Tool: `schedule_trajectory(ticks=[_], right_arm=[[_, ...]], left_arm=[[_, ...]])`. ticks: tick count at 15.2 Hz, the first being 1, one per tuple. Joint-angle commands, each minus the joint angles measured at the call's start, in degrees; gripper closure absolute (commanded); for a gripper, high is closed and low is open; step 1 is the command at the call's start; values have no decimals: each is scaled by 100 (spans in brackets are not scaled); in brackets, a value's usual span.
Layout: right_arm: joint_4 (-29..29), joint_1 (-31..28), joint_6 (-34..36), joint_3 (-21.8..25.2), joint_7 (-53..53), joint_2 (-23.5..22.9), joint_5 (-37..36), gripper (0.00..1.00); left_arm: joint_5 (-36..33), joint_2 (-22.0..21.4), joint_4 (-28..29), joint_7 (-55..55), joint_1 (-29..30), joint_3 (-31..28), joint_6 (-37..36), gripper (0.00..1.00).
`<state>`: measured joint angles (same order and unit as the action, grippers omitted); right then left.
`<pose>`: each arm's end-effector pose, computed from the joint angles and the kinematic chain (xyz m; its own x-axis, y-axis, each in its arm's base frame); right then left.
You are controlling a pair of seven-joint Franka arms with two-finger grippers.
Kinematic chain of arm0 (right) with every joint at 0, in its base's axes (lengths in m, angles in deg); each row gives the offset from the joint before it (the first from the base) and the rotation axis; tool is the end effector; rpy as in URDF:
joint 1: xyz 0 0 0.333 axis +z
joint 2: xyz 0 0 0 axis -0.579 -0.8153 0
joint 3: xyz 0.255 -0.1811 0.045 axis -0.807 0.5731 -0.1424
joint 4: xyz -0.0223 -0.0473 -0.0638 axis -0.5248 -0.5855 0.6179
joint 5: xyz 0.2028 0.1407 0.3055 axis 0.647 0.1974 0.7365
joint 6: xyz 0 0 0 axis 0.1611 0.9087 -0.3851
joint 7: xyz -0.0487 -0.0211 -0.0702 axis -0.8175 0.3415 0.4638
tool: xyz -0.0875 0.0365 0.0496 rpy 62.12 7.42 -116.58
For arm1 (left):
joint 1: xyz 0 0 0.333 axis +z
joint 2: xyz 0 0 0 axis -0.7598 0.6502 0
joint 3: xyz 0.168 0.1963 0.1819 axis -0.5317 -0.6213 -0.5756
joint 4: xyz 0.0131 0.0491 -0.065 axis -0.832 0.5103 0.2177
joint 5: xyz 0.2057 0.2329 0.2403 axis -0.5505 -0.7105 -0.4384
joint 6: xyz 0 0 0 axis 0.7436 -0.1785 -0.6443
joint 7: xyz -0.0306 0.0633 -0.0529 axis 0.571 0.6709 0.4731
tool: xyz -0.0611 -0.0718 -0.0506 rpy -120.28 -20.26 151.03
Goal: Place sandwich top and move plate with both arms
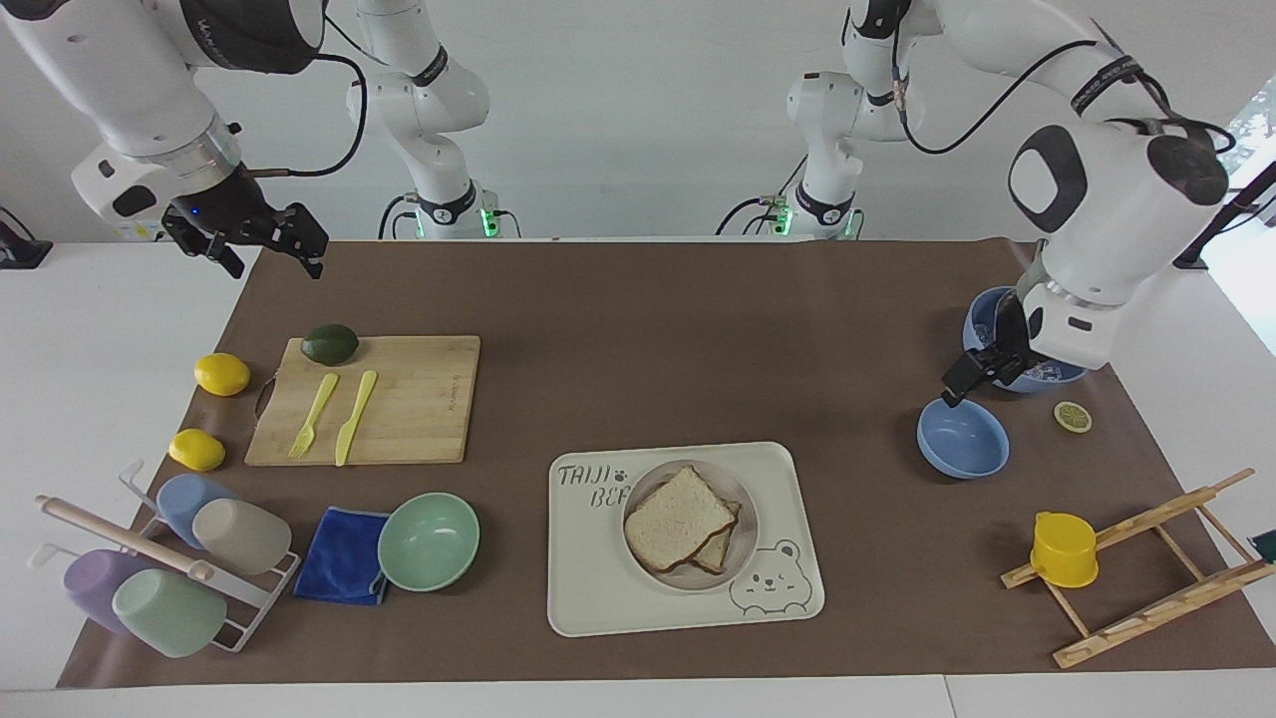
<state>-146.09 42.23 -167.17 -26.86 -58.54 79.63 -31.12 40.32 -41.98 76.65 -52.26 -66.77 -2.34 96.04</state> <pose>0.5533 -0.0449 0.6195 0.9953 -0.0388 -0.0889 -0.0389 -0.9992 0.0005 0.6296 -0.0276 0.5438 0.9651 0.2620 -0.0040 0.2615 -0.9618 0.0805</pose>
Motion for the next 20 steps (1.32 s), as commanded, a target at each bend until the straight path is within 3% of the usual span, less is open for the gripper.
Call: schedule_trajectory(ticks=[1,7,9,13,15,20], right_arm=[[-96,-61,13,-35,-127,95,-44,0],[-96,-61,13,-35,-127,95,-44,0],[-96,-61,13,-35,-127,95,-44,0],[-96,-61,13,-35,-127,95,-44,0],[-96,-61,13,-35,-127,95,-44,0],[-96,-61,13,-35,-127,95,-44,0]], left_arm=[[-133,-767,337,-701,526,291,-539,0],[-677,-1410,319,-1871,1592,1355,-1804,0],[-713,-1481,424,-1934,1522,1356,-1965,0],[-713,-1666,943,-1960,1286,1312,-1307,0],[-730,-1648,882,-1960,1039,1040,-1349,0],[-1125,-1560,628,-1951,758,1022,-1543,0]])
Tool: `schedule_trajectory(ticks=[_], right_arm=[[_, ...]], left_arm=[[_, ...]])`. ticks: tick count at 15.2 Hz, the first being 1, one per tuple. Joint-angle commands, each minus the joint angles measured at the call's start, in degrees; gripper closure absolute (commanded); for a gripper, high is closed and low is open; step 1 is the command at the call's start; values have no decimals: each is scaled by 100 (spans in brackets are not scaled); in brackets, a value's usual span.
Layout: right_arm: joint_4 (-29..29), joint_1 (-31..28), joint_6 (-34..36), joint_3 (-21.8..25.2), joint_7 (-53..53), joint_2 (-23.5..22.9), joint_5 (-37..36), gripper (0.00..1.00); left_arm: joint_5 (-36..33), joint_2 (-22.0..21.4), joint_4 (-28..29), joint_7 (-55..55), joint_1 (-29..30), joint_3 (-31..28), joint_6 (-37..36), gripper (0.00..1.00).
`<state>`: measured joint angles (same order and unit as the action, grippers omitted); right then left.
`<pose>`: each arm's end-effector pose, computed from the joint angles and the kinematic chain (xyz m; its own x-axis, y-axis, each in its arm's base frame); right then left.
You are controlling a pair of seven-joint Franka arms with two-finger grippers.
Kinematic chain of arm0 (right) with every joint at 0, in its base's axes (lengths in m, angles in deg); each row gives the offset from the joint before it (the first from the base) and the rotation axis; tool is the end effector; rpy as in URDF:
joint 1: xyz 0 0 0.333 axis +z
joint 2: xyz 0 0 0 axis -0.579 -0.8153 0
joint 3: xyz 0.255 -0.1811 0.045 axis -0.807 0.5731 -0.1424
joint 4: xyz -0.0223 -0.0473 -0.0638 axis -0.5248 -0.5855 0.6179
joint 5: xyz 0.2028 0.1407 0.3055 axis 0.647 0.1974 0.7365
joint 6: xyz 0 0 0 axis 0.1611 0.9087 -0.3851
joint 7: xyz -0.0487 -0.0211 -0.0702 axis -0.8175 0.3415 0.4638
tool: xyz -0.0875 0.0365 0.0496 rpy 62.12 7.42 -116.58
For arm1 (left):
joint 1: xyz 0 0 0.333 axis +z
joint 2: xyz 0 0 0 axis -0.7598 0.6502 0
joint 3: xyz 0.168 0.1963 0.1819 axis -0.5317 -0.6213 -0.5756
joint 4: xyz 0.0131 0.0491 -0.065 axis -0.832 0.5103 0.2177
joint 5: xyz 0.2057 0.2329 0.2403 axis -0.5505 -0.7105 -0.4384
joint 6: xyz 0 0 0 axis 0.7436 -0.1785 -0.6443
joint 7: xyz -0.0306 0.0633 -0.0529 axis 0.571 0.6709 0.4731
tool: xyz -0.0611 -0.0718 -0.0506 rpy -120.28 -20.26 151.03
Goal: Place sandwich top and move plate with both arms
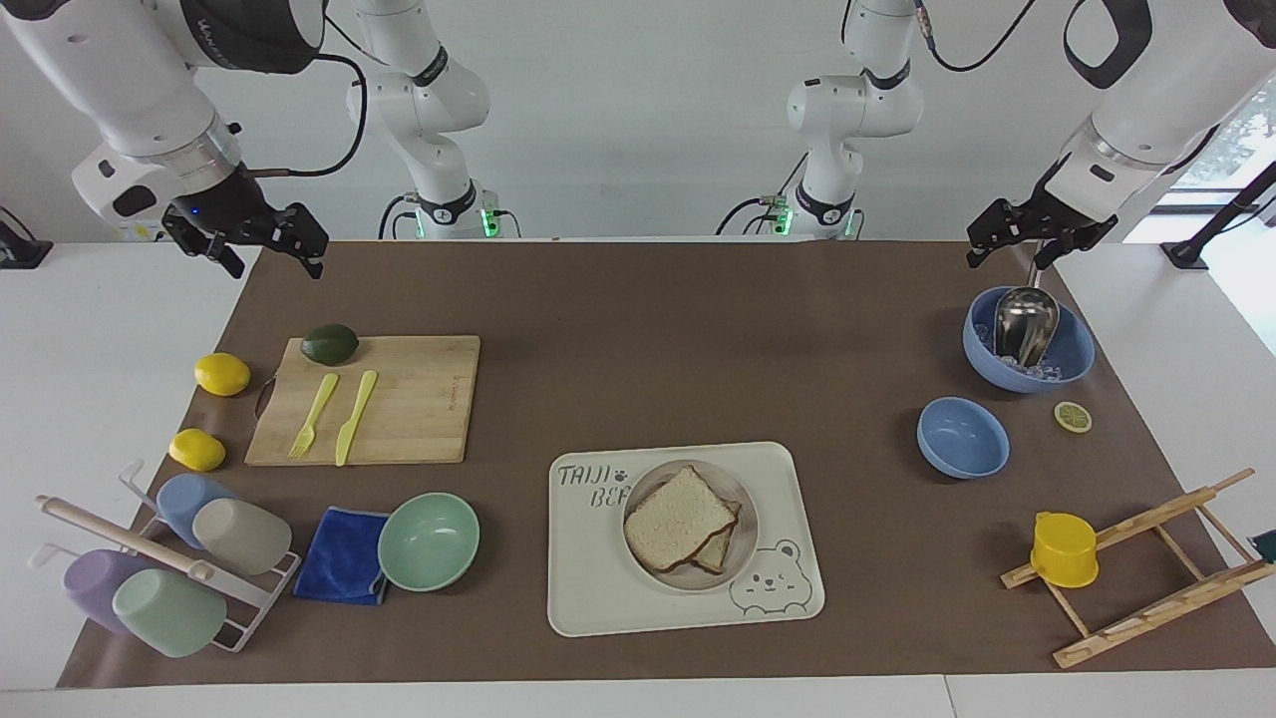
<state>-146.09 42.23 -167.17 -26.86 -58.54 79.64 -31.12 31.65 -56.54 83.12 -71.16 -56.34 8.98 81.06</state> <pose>0.5533 -0.0449 0.6196 0.9953 -0.0388 -0.0887 -0.0389 -0.9992 0.0005 0.5336 -0.0029 0.6113 0.9889 -0.0951 -0.1144 -0.0945 -0.9955 0.0109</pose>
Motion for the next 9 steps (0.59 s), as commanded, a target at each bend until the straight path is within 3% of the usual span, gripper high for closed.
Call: schedule_trajectory(ticks=[1,9], right_arm=[[-96,-61,13,-35,-127,95,-44,0],[-96,-61,13,-35,-127,95,-35,0]], left_arm=[[-268,-95,-20,-62,-312,-110,7,0],[-67,-113,50,35,-242,-119,245,0]])
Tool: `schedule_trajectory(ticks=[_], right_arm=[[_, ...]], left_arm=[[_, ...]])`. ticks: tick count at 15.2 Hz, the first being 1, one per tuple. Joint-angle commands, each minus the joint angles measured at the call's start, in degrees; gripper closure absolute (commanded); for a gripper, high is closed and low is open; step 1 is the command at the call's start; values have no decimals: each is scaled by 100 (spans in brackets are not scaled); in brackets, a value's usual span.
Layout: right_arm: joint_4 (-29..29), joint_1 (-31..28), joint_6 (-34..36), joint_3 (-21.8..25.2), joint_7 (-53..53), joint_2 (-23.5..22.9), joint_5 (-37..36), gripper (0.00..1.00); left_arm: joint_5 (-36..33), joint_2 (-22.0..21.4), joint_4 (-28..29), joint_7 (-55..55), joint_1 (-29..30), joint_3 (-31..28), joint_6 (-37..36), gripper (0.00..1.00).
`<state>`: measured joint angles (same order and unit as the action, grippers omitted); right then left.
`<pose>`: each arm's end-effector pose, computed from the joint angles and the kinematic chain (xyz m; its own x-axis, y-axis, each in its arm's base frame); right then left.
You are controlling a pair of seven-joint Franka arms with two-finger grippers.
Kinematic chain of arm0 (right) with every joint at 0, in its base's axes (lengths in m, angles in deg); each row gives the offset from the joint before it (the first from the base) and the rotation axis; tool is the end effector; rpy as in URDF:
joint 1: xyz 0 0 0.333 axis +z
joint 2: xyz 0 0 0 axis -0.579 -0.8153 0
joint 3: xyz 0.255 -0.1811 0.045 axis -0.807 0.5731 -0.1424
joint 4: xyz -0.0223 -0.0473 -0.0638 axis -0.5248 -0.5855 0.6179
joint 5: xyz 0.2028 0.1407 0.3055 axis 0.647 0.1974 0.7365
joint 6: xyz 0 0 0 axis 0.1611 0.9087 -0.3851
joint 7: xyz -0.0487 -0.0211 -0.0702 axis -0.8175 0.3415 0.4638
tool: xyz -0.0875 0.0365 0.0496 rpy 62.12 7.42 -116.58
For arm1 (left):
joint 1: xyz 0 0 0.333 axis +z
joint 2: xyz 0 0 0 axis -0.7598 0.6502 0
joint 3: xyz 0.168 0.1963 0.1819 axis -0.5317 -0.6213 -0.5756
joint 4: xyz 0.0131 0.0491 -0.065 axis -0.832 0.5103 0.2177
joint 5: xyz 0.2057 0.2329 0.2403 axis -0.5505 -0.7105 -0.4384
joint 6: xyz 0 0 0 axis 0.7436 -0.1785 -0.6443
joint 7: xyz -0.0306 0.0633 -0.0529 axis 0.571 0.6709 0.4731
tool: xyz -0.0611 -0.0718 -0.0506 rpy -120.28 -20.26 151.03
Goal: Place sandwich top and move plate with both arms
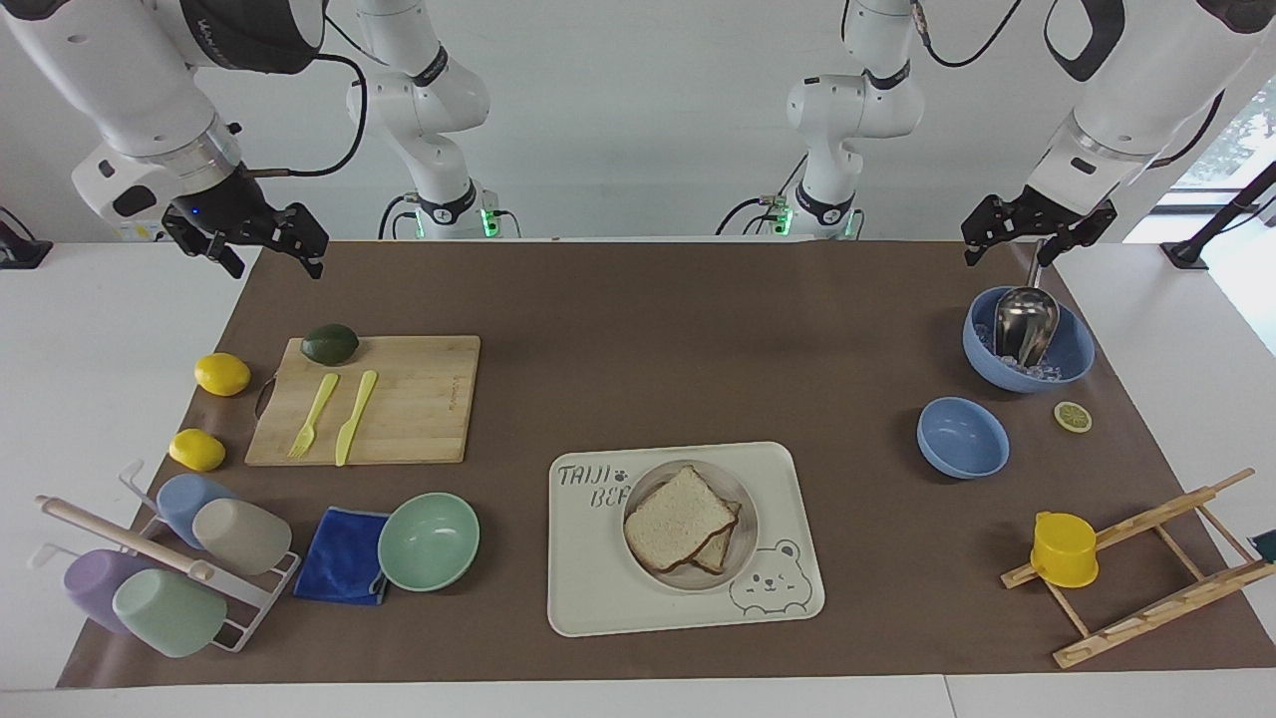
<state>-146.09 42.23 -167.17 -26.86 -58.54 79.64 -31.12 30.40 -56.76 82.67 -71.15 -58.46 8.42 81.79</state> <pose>0.5533 -0.0449 0.6196 0.9953 -0.0388 -0.0887 -0.0389 -0.9992 0.0005 0.5341 -0.0147 0.6180 0.9885 -0.1201 -0.0921 -0.1217 -0.9925 -0.0122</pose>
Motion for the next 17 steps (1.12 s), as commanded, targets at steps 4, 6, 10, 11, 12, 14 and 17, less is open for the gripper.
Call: schedule_trajectory(ticks=[4,6,10,11,12,14,17], right_arm=[[-96,-61,13,-35,-127,95,-44,0],[-96,-61,13,-35,-127,95,-44,0],[-96,-61,13,-35,-127,95,-44,0],[-96,-61,13,-35,-127,95,-44,0],[-96,-61,13,-35,-127,95,-44,0],[-96,-61,13,-35,-127,95,-44,0],[-96,-61,13,-35,-127,95,-44,0]], left_arm=[[112,-74,69,290,-30,-63,286,0],[130,-83,95,290,-39,-54,278,0],[297,-135,201,500,-39,-54,312,0],[297,-127,193,509,-39,-54,304,0],[288,-127,184,466,-31,-54,287,0],[288,-109,149,448,-39,-54,278,0],[288,-109,148,448,-39,-54,260,0]])
